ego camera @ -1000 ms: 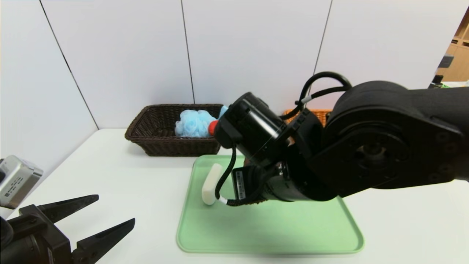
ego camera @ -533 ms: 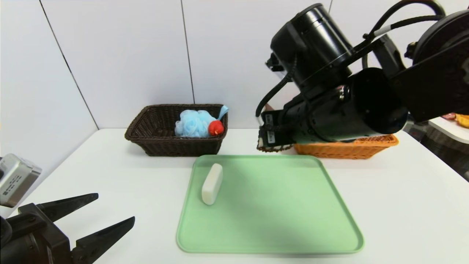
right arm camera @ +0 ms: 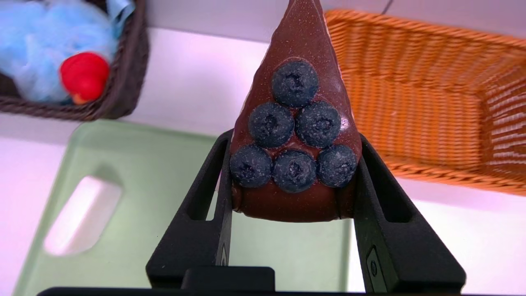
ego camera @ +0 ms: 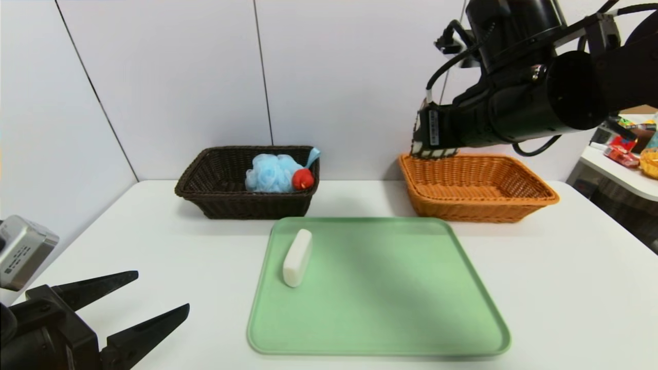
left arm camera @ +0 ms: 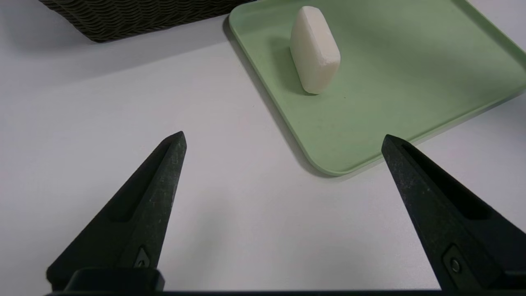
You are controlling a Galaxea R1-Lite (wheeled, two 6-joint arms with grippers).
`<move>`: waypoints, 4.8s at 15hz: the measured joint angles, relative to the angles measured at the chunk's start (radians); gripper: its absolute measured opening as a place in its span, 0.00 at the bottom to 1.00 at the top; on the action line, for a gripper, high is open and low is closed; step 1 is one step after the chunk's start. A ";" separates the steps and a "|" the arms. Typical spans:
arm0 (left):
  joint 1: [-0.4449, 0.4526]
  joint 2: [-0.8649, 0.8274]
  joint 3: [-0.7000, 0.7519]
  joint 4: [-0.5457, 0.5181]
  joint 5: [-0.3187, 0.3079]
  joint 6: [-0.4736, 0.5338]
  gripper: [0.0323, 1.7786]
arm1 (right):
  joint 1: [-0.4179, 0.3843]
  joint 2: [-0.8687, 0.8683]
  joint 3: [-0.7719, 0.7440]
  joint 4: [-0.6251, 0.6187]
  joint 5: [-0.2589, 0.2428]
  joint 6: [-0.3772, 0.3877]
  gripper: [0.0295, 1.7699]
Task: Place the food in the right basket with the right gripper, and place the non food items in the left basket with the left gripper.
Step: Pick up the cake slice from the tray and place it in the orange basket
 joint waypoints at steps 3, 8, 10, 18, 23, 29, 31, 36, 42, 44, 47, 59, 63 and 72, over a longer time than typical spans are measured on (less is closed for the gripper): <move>0.000 0.002 -0.001 0.001 0.000 0.000 0.95 | -0.096 -0.002 0.034 -0.072 0.004 -0.056 0.45; 0.000 0.005 -0.001 0.000 0.000 0.000 0.95 | -0.249 0.004 0.129 -0.215 0.026 -0.142 0.45; 0.000 0.006 -0.001 0.000 0.000 0.000 0.95 | -0.307 0.017 0.169 -0.278 0.046 -0.161 0.45; 0.000 0.011 -0.002 0.001 0.000 0.002 0.95 | -0.345 0.046 0.262 -0.411 0.087 -0.167 0.45; 0.000 0.011 -0.002 0.001 0.000 0.002 0.95 | -0.349 0.059 0.214 -0.302 0.090 -0.155 0.45; 0.000 0.011 0.002 0.001 0.001 0.001 0.95 | -0.384 0.117 0.090 -0.156 0.124 -0.129 0.45; 0.000 0.011 0.005 0.001 0.000 0.003 0.95 | -0.385 0.133 0.076 -0.140 0.124 -0.129 0.45; 0.000 0.011 0.008 0.001 0.000 0.002 0.95 | -0.394 0.182 0.035 -0.137 0.135 -0.130 0.45; 0.001 0.011 0.006 0.001 0.000 0.003 0.95 | -0.404 0.240 0.026 -0.145 0.139 -0.130 0.45; 0.001 0.013 0.006 0.001 0.000 0.003 0.95 | -0.407 0.253 0.027 -0.143 0.143 -0.129 0.45; 0.001 0.014 0.007 0.001 0.000 0.003 0.95 | -0.405 0.269 0.032 -0.141 0.144 -0.130 0.45; 0.001 0.014 0.009 0.001 0.000 0.001 0.95 | -0.413 0.325 0.064 -0.179 0.170 -0.131 0.45; 0.001 0.014 0.014 0.001 0.001 0.002 0.95 | -0.419 0.352 0.058 -0.202 0.171 -0.139 0.45; 0.001 0.014 0.015 0.001 0.000 0.002 0.95 | -0.430 0.363 0.053 -0.215 0.170 -0.144 0.76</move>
